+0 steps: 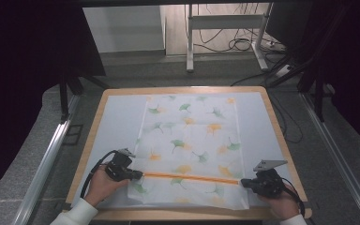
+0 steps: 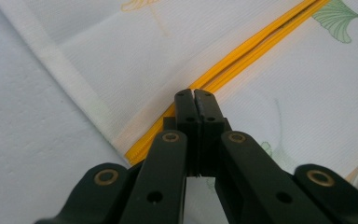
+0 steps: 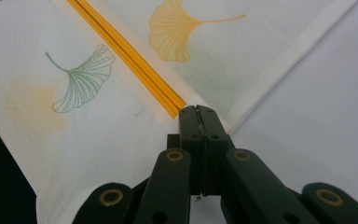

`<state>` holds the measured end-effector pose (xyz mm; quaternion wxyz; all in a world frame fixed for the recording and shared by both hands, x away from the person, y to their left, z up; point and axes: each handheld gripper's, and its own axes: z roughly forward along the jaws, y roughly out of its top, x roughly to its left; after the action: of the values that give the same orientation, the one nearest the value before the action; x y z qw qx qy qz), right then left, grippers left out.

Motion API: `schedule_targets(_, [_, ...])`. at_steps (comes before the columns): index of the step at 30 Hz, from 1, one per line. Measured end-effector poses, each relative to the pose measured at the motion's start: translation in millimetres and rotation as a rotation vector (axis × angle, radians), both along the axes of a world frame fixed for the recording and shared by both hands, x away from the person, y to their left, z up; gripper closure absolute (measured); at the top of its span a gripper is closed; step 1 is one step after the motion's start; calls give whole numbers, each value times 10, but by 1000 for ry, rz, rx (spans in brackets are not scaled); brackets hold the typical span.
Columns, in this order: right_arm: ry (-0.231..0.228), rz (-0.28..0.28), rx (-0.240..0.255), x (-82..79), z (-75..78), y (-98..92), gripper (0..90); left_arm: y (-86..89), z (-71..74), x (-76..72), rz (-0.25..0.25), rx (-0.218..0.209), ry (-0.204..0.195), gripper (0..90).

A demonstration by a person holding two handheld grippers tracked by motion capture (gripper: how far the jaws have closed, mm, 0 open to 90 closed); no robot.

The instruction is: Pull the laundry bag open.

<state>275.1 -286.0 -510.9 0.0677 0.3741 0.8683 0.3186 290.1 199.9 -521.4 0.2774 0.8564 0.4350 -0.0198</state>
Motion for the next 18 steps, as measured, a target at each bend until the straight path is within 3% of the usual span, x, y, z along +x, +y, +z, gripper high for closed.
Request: schedule_targets(18, [-5,7,-12,-3,4,12,896,163,16,-30,32,25,1,900])
